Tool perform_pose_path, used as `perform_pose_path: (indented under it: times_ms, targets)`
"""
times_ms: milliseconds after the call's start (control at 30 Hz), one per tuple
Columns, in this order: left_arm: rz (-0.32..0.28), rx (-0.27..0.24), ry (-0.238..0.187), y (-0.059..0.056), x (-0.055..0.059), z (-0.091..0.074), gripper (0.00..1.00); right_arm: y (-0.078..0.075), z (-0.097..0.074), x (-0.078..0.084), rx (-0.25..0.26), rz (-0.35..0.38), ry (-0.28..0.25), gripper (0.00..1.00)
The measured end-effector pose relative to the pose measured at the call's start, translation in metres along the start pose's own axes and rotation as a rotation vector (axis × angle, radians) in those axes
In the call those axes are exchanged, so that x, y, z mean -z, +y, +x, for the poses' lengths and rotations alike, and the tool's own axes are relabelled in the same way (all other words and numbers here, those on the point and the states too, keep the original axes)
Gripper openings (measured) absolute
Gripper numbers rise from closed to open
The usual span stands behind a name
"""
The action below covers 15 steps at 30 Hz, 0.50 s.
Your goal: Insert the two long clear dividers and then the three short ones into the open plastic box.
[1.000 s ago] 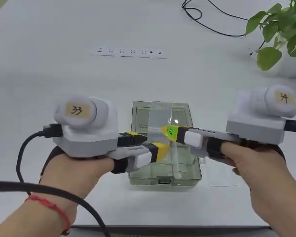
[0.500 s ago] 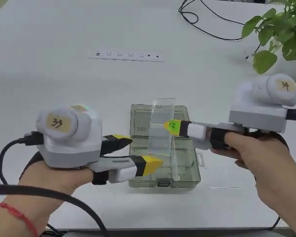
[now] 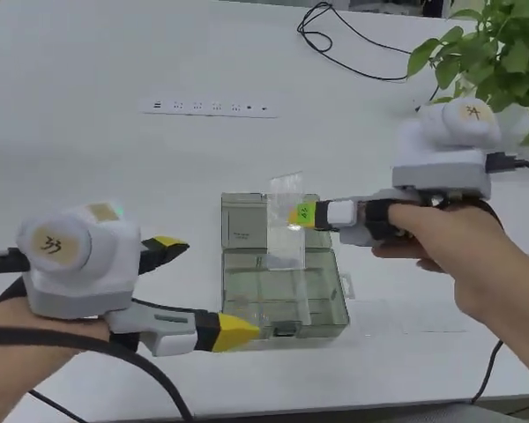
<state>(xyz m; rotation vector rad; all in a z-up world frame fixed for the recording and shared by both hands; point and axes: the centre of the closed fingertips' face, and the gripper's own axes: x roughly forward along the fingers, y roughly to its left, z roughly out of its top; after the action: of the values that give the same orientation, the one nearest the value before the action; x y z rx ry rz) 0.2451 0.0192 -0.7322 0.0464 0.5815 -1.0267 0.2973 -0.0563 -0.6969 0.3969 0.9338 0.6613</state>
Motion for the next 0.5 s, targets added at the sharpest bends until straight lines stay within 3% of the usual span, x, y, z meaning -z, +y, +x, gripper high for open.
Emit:
perform_pose_path:
  times_ms: [67,267,500]
  targets:
    - [0.012,0.013,0.01,0.001,0.003,0.0,1.0,-0.009,0.002,0.003,0.046,0.003,0.047,0.07]
    - [0.091,0.058,0.056,-0.001,0.014,0.0,1.0,-0.012,0.008,0.013,0.107,0.029,0.146,0.07]
    - [0.137,0.083,0.075,0.0,0.023,-0.001,1.0,-0.024,0.023,0.026,0.172,0.087,0.224,0.07]
